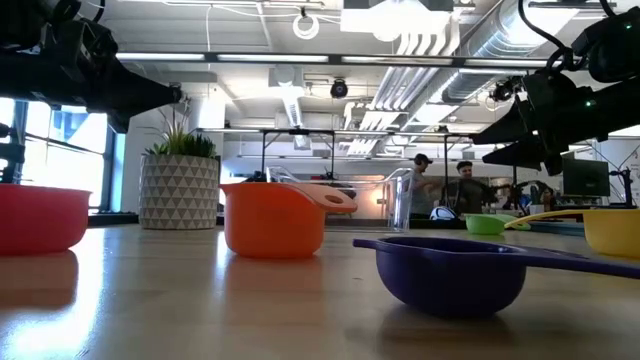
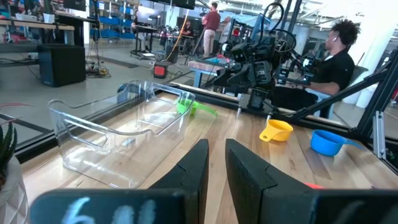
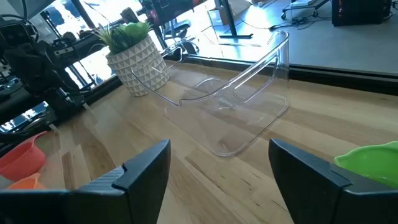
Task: Nest measuring cups in basket
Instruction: Stack the red measuring cup on top of the orange measuring cup
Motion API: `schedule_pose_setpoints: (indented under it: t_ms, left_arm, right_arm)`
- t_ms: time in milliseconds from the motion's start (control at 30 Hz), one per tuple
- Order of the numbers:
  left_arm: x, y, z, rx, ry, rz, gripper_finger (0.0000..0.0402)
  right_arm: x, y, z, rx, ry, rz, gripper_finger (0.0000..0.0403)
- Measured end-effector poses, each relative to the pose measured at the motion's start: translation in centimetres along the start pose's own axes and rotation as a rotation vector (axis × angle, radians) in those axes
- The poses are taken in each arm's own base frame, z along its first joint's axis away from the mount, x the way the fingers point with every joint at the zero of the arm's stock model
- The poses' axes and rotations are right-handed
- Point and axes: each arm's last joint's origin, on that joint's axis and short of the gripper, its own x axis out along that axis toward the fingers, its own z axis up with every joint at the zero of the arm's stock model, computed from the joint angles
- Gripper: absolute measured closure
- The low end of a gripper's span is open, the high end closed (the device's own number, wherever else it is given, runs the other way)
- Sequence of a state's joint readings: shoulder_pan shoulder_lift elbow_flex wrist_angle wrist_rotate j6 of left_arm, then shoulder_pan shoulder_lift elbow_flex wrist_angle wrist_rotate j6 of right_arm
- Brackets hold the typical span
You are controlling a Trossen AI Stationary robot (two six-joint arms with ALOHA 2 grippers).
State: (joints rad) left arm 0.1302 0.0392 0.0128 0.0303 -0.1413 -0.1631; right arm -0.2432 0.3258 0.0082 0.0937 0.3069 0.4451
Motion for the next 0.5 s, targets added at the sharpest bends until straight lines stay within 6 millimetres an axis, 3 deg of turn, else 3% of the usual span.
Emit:
schedule_pose_setpoints:
  t_ms: [500]
  left_arm:
    - [-0.01,-0.06,0.42,-0.307,-0.042,-0.011,0.0357]
  right_arm:
    - [0.00,-0.01,-0.01,0.000,0.001,0.000,0.0140]
